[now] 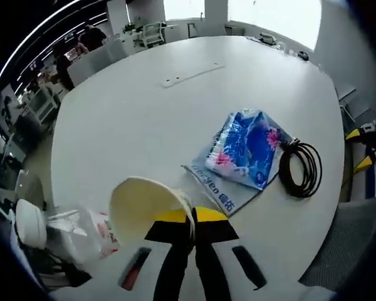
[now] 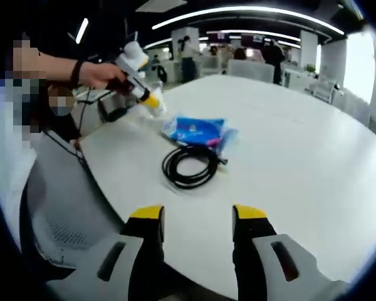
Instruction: Arrange the tabletop items into an orderly group along one side of the table until the central work area is clear of visible clutter.
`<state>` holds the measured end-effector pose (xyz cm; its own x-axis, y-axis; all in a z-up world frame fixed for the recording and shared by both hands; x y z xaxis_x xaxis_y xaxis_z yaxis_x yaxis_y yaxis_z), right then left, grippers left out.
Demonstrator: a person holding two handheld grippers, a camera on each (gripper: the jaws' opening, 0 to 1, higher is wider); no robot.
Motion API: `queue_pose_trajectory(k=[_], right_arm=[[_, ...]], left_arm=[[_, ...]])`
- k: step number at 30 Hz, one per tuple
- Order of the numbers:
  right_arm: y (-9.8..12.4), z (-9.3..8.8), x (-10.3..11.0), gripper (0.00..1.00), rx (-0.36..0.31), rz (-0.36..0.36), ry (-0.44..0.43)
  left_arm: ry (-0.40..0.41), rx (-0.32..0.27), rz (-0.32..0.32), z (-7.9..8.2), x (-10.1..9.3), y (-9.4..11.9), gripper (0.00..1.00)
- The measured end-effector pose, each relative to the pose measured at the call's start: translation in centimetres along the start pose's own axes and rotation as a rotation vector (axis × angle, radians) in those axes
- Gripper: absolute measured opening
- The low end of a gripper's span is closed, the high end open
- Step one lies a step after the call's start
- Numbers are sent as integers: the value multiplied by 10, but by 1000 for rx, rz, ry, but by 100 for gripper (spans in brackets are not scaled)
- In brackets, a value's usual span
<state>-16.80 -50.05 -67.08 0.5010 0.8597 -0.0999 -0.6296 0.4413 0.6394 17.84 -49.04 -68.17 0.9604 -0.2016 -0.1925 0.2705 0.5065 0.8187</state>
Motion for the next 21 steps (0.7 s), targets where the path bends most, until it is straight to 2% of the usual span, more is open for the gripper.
queue_pose_trajectory(k=[3,21], right_arm=[[0,-4,-2,41,9,-2,-4],[3,-9,-6,41,13,-17,-25]], left_arm=[[18,3,-2,0,3,-3,0],[9,38,2,1,8,-10,0]])
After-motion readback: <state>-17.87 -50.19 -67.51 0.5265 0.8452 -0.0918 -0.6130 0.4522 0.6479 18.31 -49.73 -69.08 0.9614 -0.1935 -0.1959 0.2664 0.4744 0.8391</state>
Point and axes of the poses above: the point that each gripper's makers call its tool centre point, and the gripper's own axes: y roughly backward along the fingers, x roughly to its left, z roughly out of its top, the point moved 2 cm from there along y, roughly backward along the fingers, and after that the axes turned 15 degrees about -z, right-handed, at the moved point
